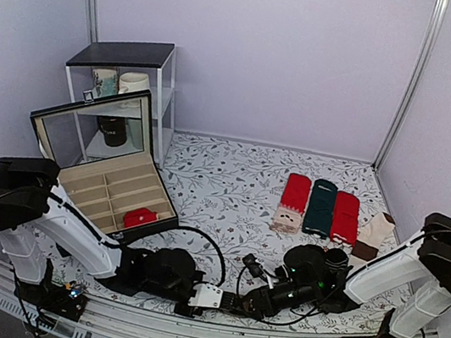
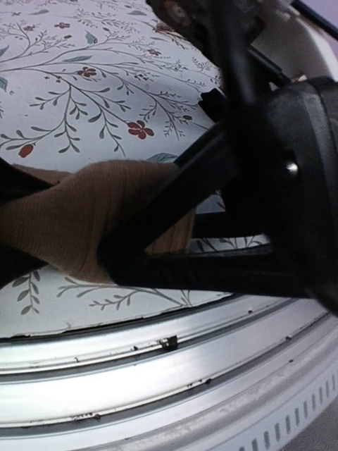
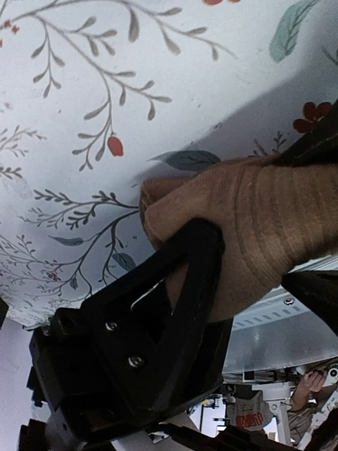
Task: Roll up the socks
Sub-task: Pick up a pair of socks from the corner of the board.
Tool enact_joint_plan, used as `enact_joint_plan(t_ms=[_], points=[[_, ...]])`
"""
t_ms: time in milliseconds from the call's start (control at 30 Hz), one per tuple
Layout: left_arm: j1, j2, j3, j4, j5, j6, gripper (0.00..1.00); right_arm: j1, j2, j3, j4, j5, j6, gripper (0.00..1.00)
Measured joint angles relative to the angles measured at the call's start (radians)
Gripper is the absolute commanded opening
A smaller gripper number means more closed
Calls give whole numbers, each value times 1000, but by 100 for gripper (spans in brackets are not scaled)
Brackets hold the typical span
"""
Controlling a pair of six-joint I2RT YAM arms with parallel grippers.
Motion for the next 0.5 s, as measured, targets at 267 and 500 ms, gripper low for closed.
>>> enact_joint_plan(t_ms=[267,500], points=[[31,1,3,7,-19,-71,0,2,-334,-4,-382,203,-34,61],[64,-70,42,-164,-94,-164,0,0,-742,-3,-678,371,-59,65]])
